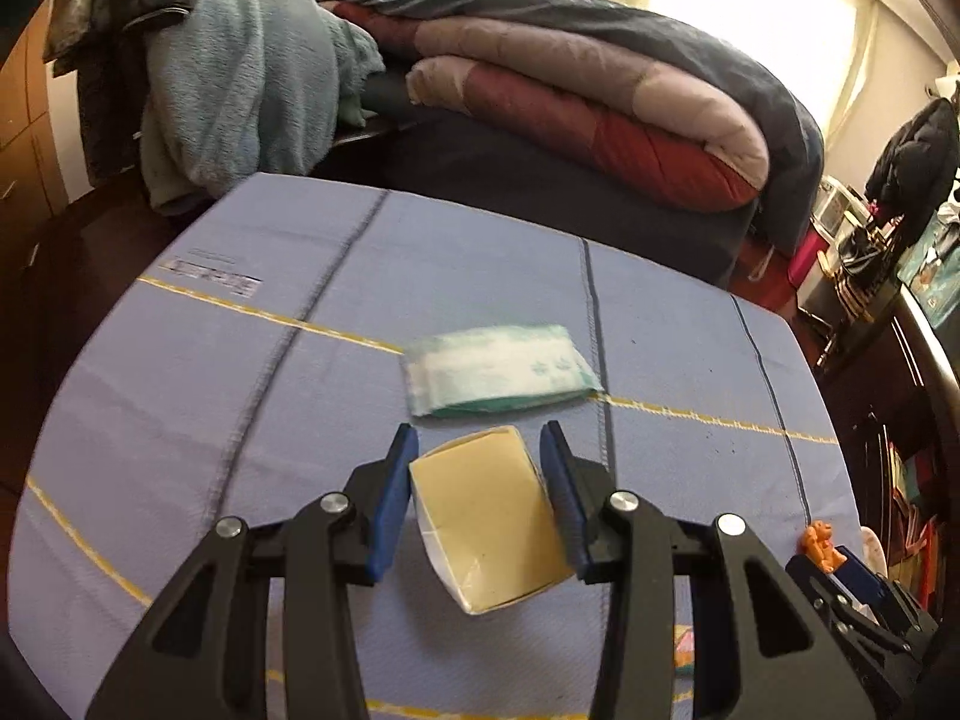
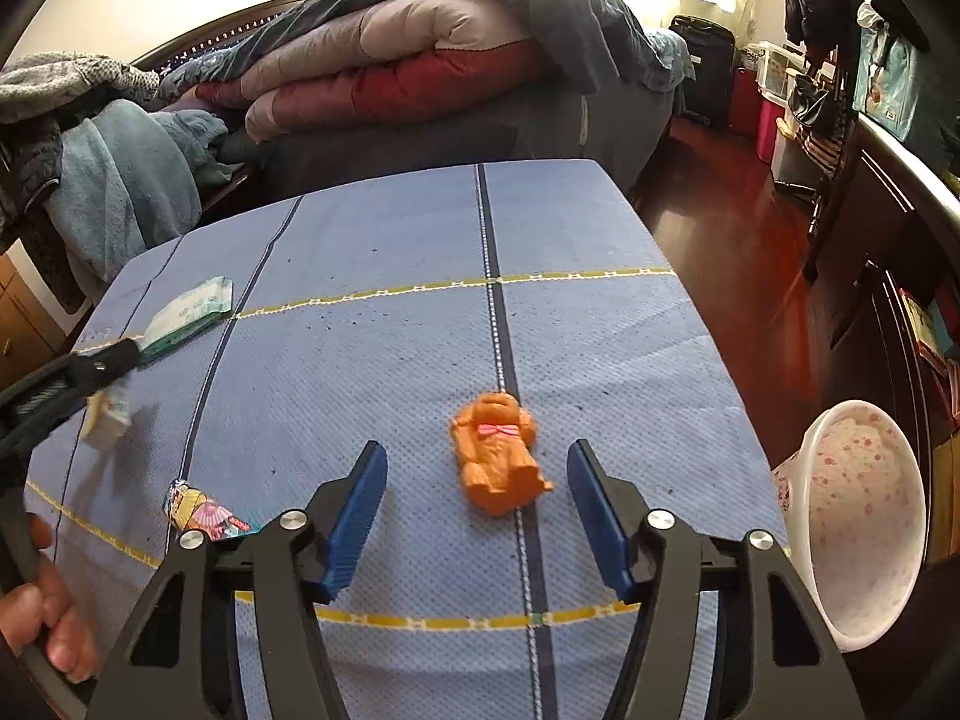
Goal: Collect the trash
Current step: 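Grasp the beige card with the left tool while the right grasps the orange toy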
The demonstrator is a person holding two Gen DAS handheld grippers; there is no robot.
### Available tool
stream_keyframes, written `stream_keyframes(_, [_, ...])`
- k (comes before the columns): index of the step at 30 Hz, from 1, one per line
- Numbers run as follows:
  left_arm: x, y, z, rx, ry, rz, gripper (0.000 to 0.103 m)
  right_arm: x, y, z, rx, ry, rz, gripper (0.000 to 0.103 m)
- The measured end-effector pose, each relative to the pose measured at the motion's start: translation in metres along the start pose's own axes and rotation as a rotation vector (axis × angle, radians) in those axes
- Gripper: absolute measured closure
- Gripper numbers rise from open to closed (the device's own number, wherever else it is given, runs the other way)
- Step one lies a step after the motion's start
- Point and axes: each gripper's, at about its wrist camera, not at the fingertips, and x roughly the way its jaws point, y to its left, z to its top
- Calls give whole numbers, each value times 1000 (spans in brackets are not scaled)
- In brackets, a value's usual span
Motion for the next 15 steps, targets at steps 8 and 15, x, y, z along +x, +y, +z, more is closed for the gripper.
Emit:
stream_keyframes(8, [-15,23,0,-29,-7,10,60,4,14,-2,-50,-8,-50,73])
stream_keyframes(15, [-35,35,-6,-40,-14,8,60,-9,17,-16,-55,0,-34,74])
